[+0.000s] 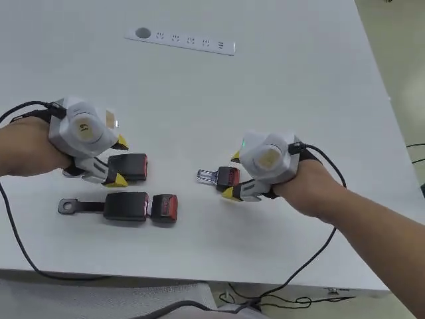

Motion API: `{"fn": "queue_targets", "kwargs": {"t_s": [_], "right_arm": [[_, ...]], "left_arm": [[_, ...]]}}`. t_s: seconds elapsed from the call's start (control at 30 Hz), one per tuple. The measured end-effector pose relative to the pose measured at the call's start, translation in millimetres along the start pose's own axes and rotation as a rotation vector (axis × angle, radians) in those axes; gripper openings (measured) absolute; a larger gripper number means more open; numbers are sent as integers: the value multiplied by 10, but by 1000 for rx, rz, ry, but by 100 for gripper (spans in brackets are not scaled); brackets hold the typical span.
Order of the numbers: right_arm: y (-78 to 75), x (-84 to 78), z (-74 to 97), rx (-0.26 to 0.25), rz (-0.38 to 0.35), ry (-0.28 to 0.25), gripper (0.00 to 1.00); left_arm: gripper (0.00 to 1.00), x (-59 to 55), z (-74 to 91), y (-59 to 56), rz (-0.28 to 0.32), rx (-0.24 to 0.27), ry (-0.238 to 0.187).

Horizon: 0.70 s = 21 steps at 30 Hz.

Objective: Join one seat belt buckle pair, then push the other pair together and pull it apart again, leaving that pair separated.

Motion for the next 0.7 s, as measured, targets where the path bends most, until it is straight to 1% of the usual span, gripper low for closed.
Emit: {"fn": "queue_targets", "kwargs": {"t_s": [0.07,0.1,0.13,0.17,0.2,0.23,0.3,0.33,0.37,0.4,0.43,0.5,0.53,0.6,0.63,0.67,0.7], "right_arm": [[44,30,55,-14,-35,-24,53],[82,45,81,-20,-61,-33,54],[121,74,116,-26,-80,-46,55],[148,94,144,-33,-85,-57,57],[197,106,166,-35,-92,-65,59],[230,113,184,-37,-106,-70,60],[313,142,274,-52,-118,-82,61],[318,134,277,-70,-121,-85,61],[323,141,308,-99,-125,-101,61],[354,153,348,-105,-142,-108,62],[367,176,393,-129,-175,-133,63],[390,179,429,-146,-208,-151,65],[398,178,446,-154,-220,-161,67],[447,172,499,-162,-246,-171,70],[485,166,521,-164,-249,-175,72],[508,155,520,-165,-249,-179,74],[540,136,522,-163,-252,-180,75]], "left_arm": [[50,-6,92,-49,23,25,-15],[51,-20,147,-93,38,38,-23],[52,-30,164,-109,42,40,-26],[53,-61,215,-164,52,46,-30],[54,-84,249,-194,60,55,-34],[56,-142,292,-224,72,66,-36],[57,-227,375,-275,94,85,-42],[59,-250,410,-293,108,99,-50],[61,-286,459,-311,143,129,-66],[64,-316,487,-335,171,142,-72],[66,-339,526,-377,202,158,-94],[70,-386,565,-440,232,172,-110],[73,-433,584,-490,235,173,-112],[77,-529,620,-536,267,193,-110],[78,-534,645,-570,276,199,-112],[79,-572,679,-596,295,212,-113],[80,-637,699,-597,303,217,-114]]}}
Point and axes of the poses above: the centre of the closed fingertips' face, and the gripper's own axes: z roughly backward along the fingers, y roughly to its left, x roughly out of its top, the point moved 3 cm from there along z, roughly backward along the fingers, and after that the axes turned 2 degrees about -x, right-handed, at the moved point
